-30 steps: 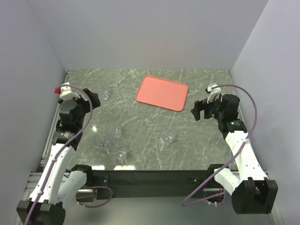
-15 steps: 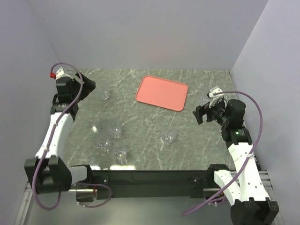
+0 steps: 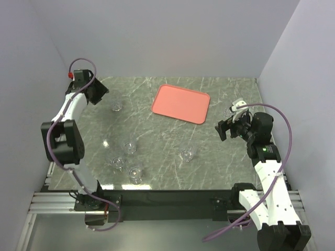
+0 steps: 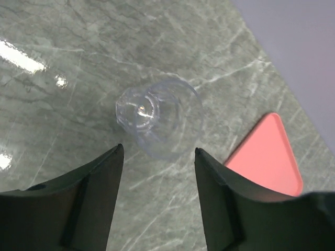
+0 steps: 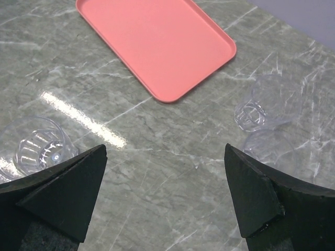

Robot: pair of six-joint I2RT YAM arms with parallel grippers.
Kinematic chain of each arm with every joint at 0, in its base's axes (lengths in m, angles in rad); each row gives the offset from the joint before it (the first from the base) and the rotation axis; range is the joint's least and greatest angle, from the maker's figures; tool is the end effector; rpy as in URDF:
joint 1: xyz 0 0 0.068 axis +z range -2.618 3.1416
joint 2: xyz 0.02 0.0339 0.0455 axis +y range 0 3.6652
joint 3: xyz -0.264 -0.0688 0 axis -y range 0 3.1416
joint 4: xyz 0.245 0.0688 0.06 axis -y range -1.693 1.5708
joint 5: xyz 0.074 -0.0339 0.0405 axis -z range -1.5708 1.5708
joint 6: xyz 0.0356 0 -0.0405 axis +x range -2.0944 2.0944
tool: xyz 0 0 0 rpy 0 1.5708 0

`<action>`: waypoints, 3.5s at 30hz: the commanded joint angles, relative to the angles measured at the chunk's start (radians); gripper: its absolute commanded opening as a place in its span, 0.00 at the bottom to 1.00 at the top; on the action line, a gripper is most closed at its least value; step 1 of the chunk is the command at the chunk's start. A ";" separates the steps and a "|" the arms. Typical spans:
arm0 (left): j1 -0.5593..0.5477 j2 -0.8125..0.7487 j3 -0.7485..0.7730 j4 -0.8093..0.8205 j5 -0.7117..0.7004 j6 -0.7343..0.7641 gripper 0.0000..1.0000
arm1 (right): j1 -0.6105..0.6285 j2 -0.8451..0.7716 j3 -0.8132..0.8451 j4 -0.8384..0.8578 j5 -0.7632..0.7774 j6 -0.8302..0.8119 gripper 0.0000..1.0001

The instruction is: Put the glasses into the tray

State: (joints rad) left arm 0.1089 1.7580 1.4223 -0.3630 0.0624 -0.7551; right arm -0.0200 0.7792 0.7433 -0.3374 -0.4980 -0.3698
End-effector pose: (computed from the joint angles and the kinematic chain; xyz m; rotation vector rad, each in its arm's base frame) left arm 0.4019 0.0417 0.2784 -0.9331 2.1038 -0.4086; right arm 0.1775 0.0135 0.3118 -0.6466 1.7897 0.2200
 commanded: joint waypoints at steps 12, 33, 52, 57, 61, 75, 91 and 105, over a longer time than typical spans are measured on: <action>-0.015 0.250 0.259 -0.220 -0.058 0.023 0.50 | -0.006 0.017 -0.013 0.014 0.012 -0.026 0.99; -0.141 0.201 0.302 -0.186 -0.127 0.129 0.00 | -0.026 0.011 -0.016 0.012 0.012 -0.032 0.98; -0.305 0.284 0.423 -0.126 0.036 0.188 0.00 | -0.038 -0.001 -0.019 0.008 -0.017 -0.040 0.98; -0.342 0.342 0.516 -0.143 0.053 0.201 0.00 | -0.038 -0.001 -0.019 0.006 -0.024 -0.040 0.98; -0.368 0.403 0.579 -0.157 0.076 0.201 0.00 | -0.038 -0.004 -0.019 0.005 -0.024 -0.043 0.98; -0.414 0.594 0.820 -0.159 0.120 0.146 0.00 | -0.041 -0.014 -0.019 0.001 -0.031 -0.043 0.97; -0.436 0.689 0.912 -0.110 0.094 0.091 0.07 | -0.044 -0.018 -0.019 0.001 -0.031 -0.046 0.97; -0.437 0.729 0.937 -0.097 0.062 0.063 0.15 | -0.047 -0.015 -0.021 0.000 -0.031 -0.047 0.97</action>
State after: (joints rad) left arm -0.3225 2.4939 2.2997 -0.5156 0.1333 -0.6746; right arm -0.0597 0.7784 0.7269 -0.3454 -0.5179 -0.4103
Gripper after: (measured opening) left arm 0.139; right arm 0.971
